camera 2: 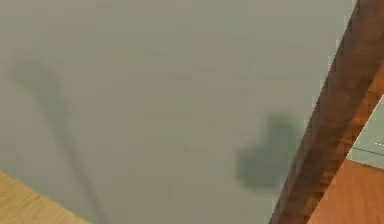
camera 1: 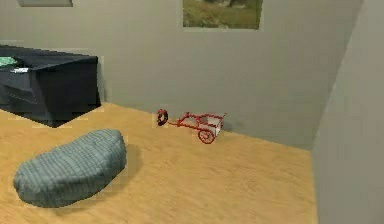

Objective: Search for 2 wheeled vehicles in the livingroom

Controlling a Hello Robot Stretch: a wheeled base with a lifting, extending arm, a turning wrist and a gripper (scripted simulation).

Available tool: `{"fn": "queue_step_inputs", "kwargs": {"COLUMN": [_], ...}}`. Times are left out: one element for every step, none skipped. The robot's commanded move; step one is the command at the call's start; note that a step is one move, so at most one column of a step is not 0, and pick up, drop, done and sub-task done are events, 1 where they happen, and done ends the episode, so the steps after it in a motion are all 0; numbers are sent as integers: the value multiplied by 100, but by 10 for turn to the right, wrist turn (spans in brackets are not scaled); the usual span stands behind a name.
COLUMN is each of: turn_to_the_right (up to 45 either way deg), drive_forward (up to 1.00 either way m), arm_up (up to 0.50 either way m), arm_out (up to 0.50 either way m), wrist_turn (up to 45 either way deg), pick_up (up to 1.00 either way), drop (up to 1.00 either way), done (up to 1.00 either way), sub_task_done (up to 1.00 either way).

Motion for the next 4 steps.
{"fn": "queue_step_inputs", "kwargs": {"turn_to_the_right": [270, 0, 60, 0], "drive_forward": [0, 100, 0, 40], "arm_up": [0, 0, 0, 0], "arm_out": [0, 0, 0, 0], "wrist_turn": [0, 0, 0, 0], "pick_up": [0, 0, 0, 0], "drop": [0, 0, 0, 0], "done": [0, 0, 0, 0], "sub_task_done": [0, 0, 0, 0]}}
